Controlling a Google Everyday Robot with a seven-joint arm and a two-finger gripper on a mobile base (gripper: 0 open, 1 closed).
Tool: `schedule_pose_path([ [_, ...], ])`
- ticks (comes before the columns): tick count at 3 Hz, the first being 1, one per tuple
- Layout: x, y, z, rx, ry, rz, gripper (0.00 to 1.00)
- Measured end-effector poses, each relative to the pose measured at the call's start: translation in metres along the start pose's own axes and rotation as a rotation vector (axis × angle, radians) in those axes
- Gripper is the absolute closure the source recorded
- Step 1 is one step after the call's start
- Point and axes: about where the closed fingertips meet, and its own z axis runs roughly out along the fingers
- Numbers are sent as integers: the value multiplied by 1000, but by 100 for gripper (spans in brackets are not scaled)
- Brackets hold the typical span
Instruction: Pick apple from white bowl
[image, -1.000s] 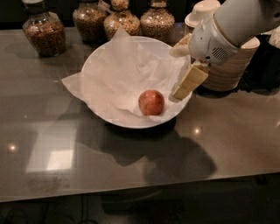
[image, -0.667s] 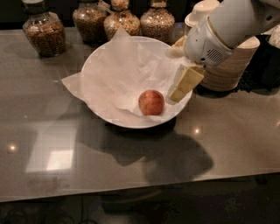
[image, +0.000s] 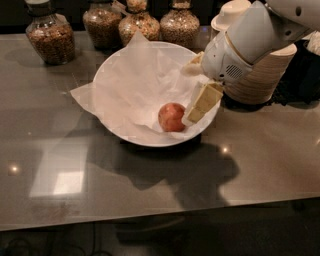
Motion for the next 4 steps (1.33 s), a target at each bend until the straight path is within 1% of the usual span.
schedule_pose_path([
  [1, 1, -3, 6, -20, -19, -14, 15],
  [2, 2, -6, 9, -32, -34, -30, 15],
  [3, 4, -3, 13, -44, -46, -35, 20],
  [4, 5, 2, 18, -65, -52, -39, 22],
])
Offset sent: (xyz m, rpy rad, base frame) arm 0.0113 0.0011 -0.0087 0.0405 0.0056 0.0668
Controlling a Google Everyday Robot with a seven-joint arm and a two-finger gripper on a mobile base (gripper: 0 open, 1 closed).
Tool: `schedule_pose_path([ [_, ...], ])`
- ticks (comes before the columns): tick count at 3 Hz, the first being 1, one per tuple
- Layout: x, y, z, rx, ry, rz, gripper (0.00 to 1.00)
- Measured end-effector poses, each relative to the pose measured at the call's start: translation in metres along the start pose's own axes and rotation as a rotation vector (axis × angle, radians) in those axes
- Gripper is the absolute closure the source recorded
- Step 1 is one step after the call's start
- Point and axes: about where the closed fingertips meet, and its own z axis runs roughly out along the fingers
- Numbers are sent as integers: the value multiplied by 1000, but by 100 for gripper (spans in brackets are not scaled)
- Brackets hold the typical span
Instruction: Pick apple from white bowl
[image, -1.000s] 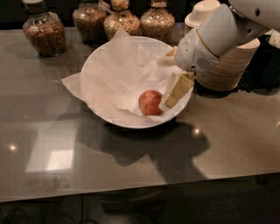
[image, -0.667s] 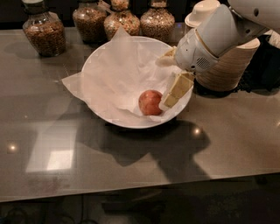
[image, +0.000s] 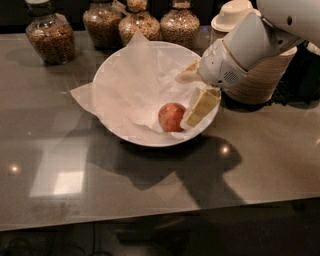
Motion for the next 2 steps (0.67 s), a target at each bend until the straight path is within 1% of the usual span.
schedule_pose_path([
  [1, 1, 2, 3, -10, -3, 0, 24],
  [2, 3, 2, 7, -20, -8, -3, 29],
])
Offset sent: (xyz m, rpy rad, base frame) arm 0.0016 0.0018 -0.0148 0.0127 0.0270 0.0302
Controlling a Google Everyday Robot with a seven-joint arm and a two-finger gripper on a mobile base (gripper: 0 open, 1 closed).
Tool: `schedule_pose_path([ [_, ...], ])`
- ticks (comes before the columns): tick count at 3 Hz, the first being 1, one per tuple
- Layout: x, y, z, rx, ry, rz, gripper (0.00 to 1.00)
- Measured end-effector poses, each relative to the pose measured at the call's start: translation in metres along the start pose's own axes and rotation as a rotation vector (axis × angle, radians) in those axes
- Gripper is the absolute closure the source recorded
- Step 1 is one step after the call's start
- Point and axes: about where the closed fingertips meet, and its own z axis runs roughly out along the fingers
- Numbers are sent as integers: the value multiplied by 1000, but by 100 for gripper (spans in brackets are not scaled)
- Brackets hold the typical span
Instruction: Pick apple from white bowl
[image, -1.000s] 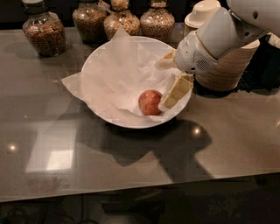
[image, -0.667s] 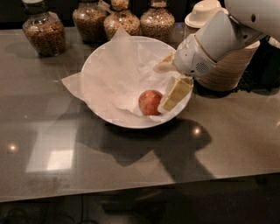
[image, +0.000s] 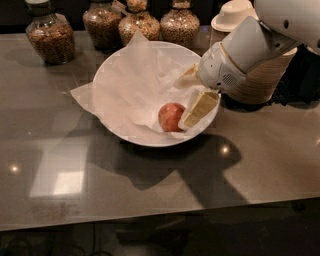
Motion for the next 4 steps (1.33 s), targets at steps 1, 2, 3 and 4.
schedule_pose_path([
  [1, 7, -2, 6, -13, 0, 5, 34],
  [2, 8, -2, 10, -20, 3, 7, 35],
  [3, 9, 0, 23, -47, 1, 18, 37],
  [4, 11, 4, 37, -76, 11, 28, 39],
])
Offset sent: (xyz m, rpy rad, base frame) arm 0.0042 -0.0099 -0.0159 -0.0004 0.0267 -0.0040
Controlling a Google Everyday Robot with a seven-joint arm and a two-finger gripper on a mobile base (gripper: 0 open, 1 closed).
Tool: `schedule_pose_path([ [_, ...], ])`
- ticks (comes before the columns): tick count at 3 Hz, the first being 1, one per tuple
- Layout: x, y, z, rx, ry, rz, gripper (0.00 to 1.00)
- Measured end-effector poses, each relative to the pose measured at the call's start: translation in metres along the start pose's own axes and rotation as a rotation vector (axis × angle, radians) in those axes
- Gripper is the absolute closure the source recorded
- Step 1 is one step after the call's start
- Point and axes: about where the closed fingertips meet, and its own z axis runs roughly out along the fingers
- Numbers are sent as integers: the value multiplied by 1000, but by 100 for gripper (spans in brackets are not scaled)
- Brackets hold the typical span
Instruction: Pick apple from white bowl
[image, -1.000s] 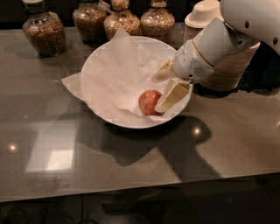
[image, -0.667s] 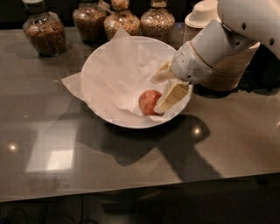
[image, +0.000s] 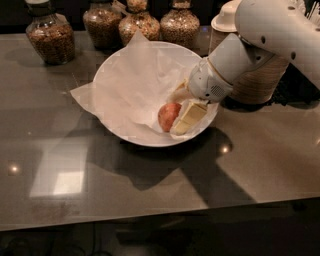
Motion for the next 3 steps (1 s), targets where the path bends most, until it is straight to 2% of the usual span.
schedule_pose_path([
  [2, 0, -3, 18, -37, 21, 13, 37],
  [3, 2, -3, 21, -41, 23, 19, 55],
])
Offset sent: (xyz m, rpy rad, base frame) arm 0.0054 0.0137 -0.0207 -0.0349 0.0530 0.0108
